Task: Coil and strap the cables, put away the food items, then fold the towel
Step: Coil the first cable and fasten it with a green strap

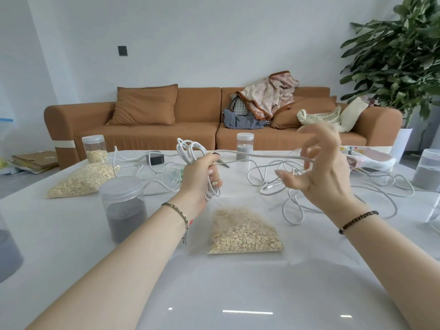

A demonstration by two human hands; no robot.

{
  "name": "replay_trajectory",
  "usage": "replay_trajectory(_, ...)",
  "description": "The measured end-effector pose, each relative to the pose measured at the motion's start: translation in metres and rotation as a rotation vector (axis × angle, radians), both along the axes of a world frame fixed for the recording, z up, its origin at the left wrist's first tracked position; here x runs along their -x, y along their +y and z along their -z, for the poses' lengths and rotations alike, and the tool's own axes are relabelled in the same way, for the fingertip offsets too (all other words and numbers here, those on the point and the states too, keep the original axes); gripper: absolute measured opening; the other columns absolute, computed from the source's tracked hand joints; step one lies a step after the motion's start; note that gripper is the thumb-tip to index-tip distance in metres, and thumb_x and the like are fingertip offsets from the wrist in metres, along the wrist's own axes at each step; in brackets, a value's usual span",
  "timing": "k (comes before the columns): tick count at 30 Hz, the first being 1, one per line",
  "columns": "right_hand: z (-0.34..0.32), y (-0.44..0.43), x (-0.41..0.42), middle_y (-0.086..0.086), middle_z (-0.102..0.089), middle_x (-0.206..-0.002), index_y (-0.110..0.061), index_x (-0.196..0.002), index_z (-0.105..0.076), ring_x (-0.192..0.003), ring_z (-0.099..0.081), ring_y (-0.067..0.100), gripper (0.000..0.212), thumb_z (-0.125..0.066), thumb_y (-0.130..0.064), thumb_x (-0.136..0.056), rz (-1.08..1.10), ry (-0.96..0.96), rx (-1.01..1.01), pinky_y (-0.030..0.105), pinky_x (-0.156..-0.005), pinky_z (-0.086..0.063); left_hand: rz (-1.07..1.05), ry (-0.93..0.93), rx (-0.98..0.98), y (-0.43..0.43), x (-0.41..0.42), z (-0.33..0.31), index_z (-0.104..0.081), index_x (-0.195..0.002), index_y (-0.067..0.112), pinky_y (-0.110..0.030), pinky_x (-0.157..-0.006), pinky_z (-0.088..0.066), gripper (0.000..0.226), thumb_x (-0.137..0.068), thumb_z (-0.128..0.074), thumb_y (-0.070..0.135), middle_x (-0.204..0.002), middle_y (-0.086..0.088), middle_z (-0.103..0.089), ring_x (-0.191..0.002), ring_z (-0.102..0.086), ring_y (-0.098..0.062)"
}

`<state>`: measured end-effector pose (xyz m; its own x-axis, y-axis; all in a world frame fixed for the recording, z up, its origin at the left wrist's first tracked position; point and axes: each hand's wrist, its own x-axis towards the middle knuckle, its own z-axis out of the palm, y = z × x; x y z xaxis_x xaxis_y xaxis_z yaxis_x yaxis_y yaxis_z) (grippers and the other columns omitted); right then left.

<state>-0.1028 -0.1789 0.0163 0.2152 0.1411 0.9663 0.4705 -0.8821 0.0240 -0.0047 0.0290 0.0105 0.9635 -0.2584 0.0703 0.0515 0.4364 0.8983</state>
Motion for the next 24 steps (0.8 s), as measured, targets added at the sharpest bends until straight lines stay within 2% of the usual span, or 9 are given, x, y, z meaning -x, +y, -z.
replay_trajectory(4, 0.004, 0.004, -0.005, 0.003, -0.062, -0.109, -0.015, -0.124, -0.066, -0.086, -0.063, 0.021, 0.034, -0.049, -0.037, -0.104, 0.209, 0.078, 0.209, 0.036, -0.053, -0.051, 0.112, 0.028, -0.008, -0.002, 0.007, -0.001, -0.041, -0.071, 0.019, -0.02, -0.04, -0.023, 0.029, -0.097, -0.053, 0.013, -0.051, 0.006, -0.03, -0.042, -0.023, -0.009)
replay_trajectory(7, 0.015, 0.007, -0.014, -0.004, -0.066, -0.101, -0.02, -0.121, -0.067, -0.072, -0.064, 0.02, 0.034, -0.044, -0.038, -0.104, 0.248, 0.232, 0.205, 0.033, -0.046, -0.047, 0.194, 0.03, 0.005, -0.001, 0.012, -0.002, -0.035, -0.061, 0.019, -0.019, -0.039, -0.022, 0.039, -0.097, -0.05, 0.015, -0.052, 0.003, -0.038, -0.039, -0.03, -0.008)
replay_trajectory(10, 0.023, 0.01, -0.017, -0.011, -0.068, -0.083, -0.024, -0.103, -0.068, -0.069, -0.065, 0.019, 0.029, -0.045, -0.041, -0.104, 0.293, 0.377, 0.124, 0.035, -0.05, -0.048, 0.229, 0.007, -0.05, 0.001, 0.014, -0.002, -0.035, -0.055, 0.019, -0.02, -0.043, -0.031, 0.045, -0.097, -0.052, 0.022, -0.054, -0.002, -0.048, -0.044, -0.05, -0.013)
replay_trajectory(13, 0.025, 0.01, -0.022, -0.019, -0.057, -0.059, -0.028, -0.09, -0.063, -0.054, -0.049, 0.008, 0.019, -0.05, -0.034, -0.102, 0.293, 0.525, -0.103, 0.033, -0.052, -0.037, 0.266, -0.08, -0.107, -0.001, 0.013, -0.002, -0.045, -0.059, 0.02, -0.023, -0.059, -0.047, 0.044, -0.101, -0.054, 0.029, -0.051, 0.002, -0.04, -0.058, -0.063, -0.016)
replay_trajectory(16, 0.022, 0.008, -0.024, -0.005, -0.055, -0.057, -0.027, -0.083, -0.054, -0.052, -0.049, 0.015, 0.022, -0.048, -0.031, -0.104, 0.127, 0.485, -0.362, 0.039, -0.053, -0.041, 0.367, -0.133, -0.116, -0.005, 0.013, 0.002, -0.06, -0.068, 0.022, -0.039, -0.088, -0.052, 0.029, -0.096, -0.065, 0.028, -0.054, 0.005, -0.035, -0.06, -0.051, -0.013)
replay_trajectory(18, 0.018, 0.01, -0.022, -0.002, -0.057, -0.06, -0.025, -0.083, -0.053, -0.051, -0.047, 0.014, 0.022, -0.048, -0.031, -0.104, 0.047, 0.452, -0.447, 0.04, -0.053, -0.041, 0.415, -0.172, -0.15, -0.006, 0.011, 0.007, -0.05, -0.071, 0.02, -0.047, -0.098, -0.05, 0.03, -0.091, -0.072, 0.02, -0.061, 0.004, -0.039, -0.06, -0.05, -0.011)
replay_trajectory(19, 0.016, 0.014, -0.019, -0.003, -0.06, -0.065, -0.026, -0.086, -0.053, -0.051, -0.046, 0.012, 0.02, -0.048, -0.032, -0.104, 0.029, 0.445, -0.456, 0.037, -0.053, -0.038, 0.415, -0.191, -0.174, -0.007, 0.012, 0.008, -0.043, -0.07, 0.021, -0.044, -0.093, -0.053, 0.036, -0.091, -0.072, 0.014, -0.064, 0.003, -0.039, -0.059, -0.049, -0.011)
replay_trajectory(21, 0.012, 0.021, -0.013, -0.011, -0.064, -0.084, -0.03, -0.101, -0.054, -0.057, -0.05, 0.011, 0.006, -0.049, -0.033, -0.102, -0.015, 0.423, -0.43, 0.034, -0.056, -0.038, 0.366, -0.238, -0.218, -0.01, 0.014, 0.008, -0.036, -0.067, 0.021, -0.031, -0.064, -0.053, 0.044, -0.092, -0.069, 0.005, -0.065, -0.001, -0.035, -0.053, -0.044, -0.012)
replay_trajectory(24, 0.004, 0.031, -0.003, -0.018, -0.057, -0.116, -0.039, -0.132, -0.047, -0.073, -0.055, 0.014, 0.033, -0.053, -0.042, -0.1, -0.058, 0.421, -0.288, 0.031, -0.063, -0.047, 0.337, -0.286, -0.258, -0.01, 0.019, 0.003, -0.035, -0.065, 0.02, -0.025, -0.047, -0.035, 0.046, -0.09, -0.065, -0.003, -0.061, 0.001, -0.028, -0.047, -0.034, -0.013)
